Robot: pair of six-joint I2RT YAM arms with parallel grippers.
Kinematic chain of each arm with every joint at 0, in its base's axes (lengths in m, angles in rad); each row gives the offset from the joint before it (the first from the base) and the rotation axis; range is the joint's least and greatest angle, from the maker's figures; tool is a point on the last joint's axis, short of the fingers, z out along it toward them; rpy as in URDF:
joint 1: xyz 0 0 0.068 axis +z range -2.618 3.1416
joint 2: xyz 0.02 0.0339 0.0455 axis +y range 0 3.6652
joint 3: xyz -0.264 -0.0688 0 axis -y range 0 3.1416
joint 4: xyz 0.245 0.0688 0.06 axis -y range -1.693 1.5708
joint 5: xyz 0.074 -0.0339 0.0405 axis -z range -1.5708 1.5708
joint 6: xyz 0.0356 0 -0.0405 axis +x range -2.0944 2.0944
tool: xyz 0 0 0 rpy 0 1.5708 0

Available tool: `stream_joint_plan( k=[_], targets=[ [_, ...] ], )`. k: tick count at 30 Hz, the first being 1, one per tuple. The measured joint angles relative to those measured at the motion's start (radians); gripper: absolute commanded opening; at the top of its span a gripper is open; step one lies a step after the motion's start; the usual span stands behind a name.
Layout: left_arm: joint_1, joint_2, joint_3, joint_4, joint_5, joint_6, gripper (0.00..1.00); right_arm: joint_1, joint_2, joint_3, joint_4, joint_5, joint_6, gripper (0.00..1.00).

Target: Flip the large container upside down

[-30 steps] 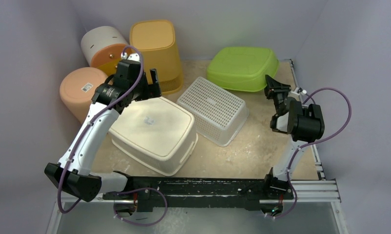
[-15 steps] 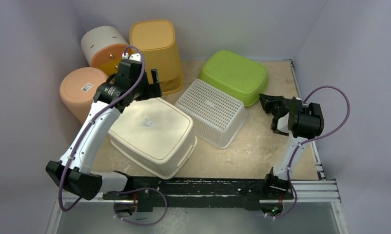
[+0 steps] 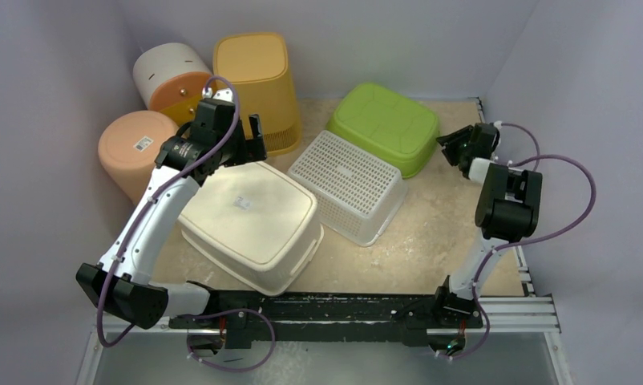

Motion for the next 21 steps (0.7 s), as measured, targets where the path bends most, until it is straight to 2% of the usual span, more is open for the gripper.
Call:
stream_joint_plan(
  k=[1, 4, 5, 6, 14, 21],
  targets=[
    [0.000, 0.000, 0.000, 0.002, 0.000, 0.000, 0.92, 0.000, 0.000, 0.056, -0.076, 0.026, -0.049, 0.54],
    [0.000, 0.000, 0.000, 0.011, 0.000, 0.000, 0.92, 0.001, -0.010, 0.161, -0.258, 0.096, -0.180, 0.71],
    [0.000, 0.000, 0.000, 0.013, 0.000, 0.000, 0.92, 0.001, -0.022, 0.173, -0.312, 0.121, -0.225, 0.87],
    [0.000, 0.000, 0.000, 0.013, 0.000, 0.000, 0.92, 0.002, -0.038, 0.177, -0.354, 0.140, -0.261, 0.98],
    [0.000, 0.000, 0.000, 0.013, -0.002, 0.006, 0.92, 0.069, -0.308, 0.238, -0.682, 0.268, -0.544, 1.00],
    [0.000, 0.008, 0.000, 0.012, -0.016, 0.028, 0.92, 0.298, -0.460, 0.364, -0.845, 0.323, -0.674, 1.00]
  ],
)
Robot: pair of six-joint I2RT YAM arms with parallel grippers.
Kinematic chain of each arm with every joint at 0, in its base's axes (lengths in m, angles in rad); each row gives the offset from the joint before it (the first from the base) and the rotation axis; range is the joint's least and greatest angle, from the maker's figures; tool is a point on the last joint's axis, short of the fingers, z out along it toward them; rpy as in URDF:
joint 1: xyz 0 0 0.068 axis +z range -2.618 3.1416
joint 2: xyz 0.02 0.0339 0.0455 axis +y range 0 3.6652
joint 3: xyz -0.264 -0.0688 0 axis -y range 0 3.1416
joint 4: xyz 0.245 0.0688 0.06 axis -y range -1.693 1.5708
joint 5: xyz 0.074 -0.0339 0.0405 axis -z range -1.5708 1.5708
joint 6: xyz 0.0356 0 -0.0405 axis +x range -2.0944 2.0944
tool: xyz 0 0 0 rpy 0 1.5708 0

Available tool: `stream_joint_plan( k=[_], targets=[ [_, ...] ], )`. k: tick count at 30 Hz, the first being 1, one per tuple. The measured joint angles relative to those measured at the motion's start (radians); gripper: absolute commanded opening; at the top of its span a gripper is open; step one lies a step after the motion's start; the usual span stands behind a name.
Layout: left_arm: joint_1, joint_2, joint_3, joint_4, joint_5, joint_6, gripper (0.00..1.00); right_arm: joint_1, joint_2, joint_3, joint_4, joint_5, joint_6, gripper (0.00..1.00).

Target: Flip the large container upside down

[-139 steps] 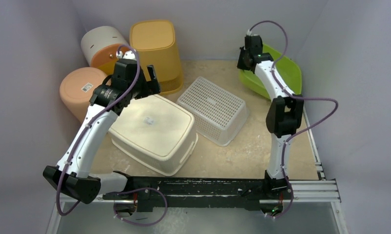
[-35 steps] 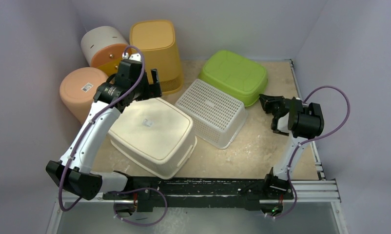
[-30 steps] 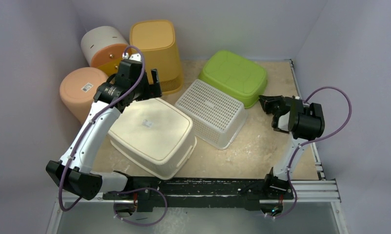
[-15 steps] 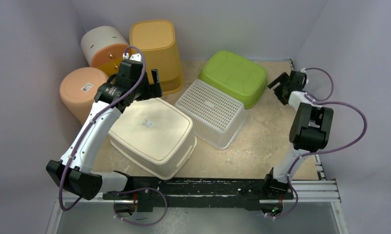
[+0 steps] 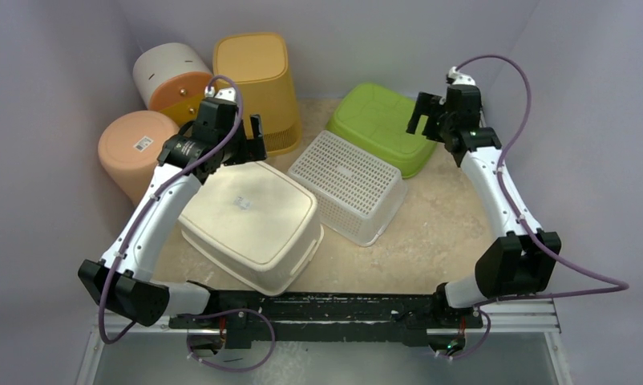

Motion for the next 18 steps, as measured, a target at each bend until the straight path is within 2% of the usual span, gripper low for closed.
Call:
stream_joint_plan(
  k=[3, 10, 18],
  targets=[
    [0.000, 0.025, 0.011, -0.008, -0.011, 0.011, 0.92, 0.072, -0.010, 0.008, -0.056, -0.042, -0.032, 1.00],
    [-0.002, 0.075, 0.047, -0.026, -0.019, 0.026, 0.92, 0.135, 0.003, 0.043, -0.177, -0.084, -0.102, 1.00],
    [-0.013, 0.075, 0.047, -0.027, -0.019, 0.025, 0.92, 0.227, 0.008, 0.057, -0.192, -0.130, -0.106, 1.00]
  ],
)
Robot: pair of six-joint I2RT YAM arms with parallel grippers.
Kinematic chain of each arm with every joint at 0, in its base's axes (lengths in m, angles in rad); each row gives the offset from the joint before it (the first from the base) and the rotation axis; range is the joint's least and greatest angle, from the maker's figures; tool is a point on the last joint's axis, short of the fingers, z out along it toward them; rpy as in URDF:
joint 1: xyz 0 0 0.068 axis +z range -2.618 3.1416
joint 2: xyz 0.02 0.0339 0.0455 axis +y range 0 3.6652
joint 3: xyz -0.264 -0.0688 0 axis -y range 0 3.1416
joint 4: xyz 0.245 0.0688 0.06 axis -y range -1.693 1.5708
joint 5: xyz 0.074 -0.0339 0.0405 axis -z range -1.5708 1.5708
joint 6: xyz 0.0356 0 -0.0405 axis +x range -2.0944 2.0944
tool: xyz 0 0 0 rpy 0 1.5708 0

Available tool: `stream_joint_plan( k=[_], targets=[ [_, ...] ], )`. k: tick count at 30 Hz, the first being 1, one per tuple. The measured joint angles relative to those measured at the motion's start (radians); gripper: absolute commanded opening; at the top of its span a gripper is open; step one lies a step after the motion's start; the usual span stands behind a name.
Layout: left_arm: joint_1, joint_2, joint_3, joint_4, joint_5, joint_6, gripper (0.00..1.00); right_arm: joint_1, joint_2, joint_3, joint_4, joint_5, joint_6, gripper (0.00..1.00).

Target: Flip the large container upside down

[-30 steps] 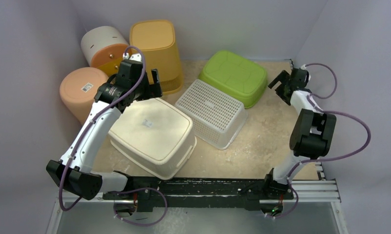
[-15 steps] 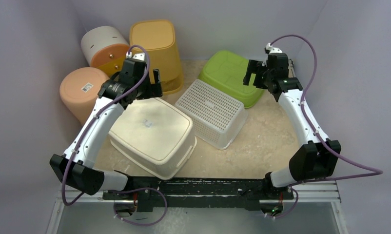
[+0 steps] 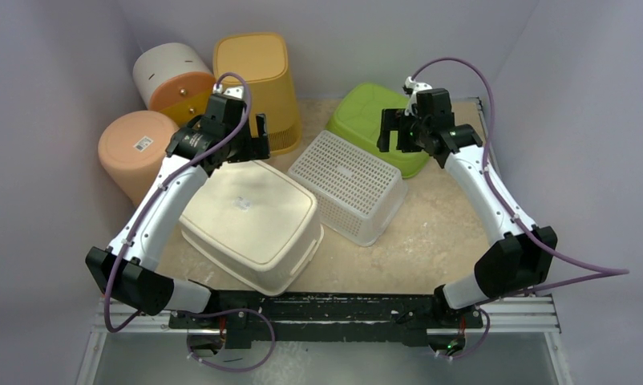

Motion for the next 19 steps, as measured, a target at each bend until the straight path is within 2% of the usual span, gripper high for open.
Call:
stream_joint_plan(
  k=[19],
  targets=[
    [-0.013, 0.002, 0.000, 0.002, -0.018, 0.000, 0.92, -0.002, 0.013, 0.032, -0.002, 0.026, -0.021, 1.00]
  ],
)
